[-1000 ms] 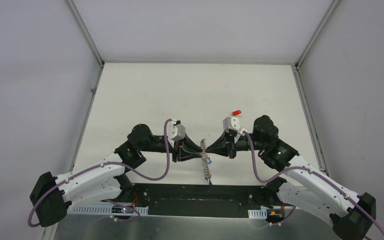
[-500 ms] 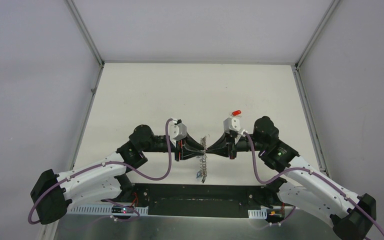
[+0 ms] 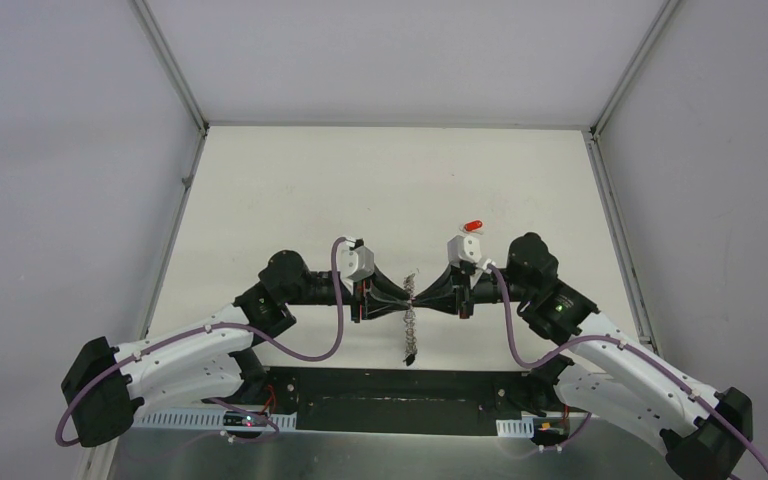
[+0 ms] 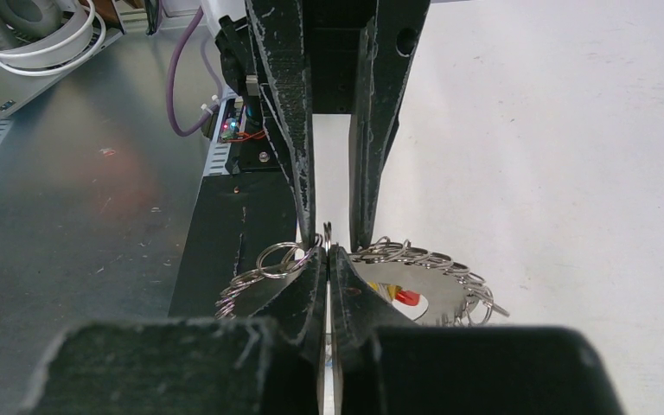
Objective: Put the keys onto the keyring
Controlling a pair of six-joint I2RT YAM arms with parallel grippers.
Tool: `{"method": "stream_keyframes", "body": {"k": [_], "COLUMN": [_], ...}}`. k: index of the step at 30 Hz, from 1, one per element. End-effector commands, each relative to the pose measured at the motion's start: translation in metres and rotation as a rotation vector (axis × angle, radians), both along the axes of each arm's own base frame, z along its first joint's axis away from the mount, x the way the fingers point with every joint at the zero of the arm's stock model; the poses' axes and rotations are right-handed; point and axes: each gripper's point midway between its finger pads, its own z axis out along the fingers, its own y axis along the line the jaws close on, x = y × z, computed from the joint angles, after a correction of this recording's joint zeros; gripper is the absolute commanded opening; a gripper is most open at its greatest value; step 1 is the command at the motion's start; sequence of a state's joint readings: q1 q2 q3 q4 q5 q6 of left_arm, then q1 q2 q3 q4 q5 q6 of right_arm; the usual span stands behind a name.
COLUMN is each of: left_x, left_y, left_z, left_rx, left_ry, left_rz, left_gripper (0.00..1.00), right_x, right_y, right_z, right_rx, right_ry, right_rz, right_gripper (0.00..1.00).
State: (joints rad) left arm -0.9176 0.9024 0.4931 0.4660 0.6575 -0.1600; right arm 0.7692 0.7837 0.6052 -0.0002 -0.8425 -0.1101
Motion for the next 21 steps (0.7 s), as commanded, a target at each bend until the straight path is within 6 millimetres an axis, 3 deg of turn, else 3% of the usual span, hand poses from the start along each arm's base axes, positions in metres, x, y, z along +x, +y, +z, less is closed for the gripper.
{"method": "stream_keyframes", "body": {"k": [1, 9, 15, 21], "left_x": [0.0004, -0.0005, 0.0029, 0.0043], "left_y": [0.0001, 0.0009, -0.0010, -0.0071], "left_z": [0.0330, 0.0337, 0.0308, 0.0252], "left_rx": [-0.090, -0.091, -0.074, -0.058], "left_ry": [-0.074, -0.073, -0.054, -0.028], "left_rz": [0.016, 0.016, 0.032, 0.030], "left_gripper": [0.22, 0.08, 0.23, 0.19], "right_x": [-0.0034, -0.0039, -0.0042, -0.0047], "right_y": [0.0005, 0.0007, 0.0007, 0.0009], "right_z": [0.0238, 0.0228, 0.0251, 0.0236], "right_rx": [0.080, 0.077, 0.081, 0.078], "right_ry": [-0.073, -0.065, -0.063, -0.056], "right_rz": [0.023, 0.025, 0.026, 0.028], "right_gripper": [0.00, 0.00, 0.00, 0.00]}}
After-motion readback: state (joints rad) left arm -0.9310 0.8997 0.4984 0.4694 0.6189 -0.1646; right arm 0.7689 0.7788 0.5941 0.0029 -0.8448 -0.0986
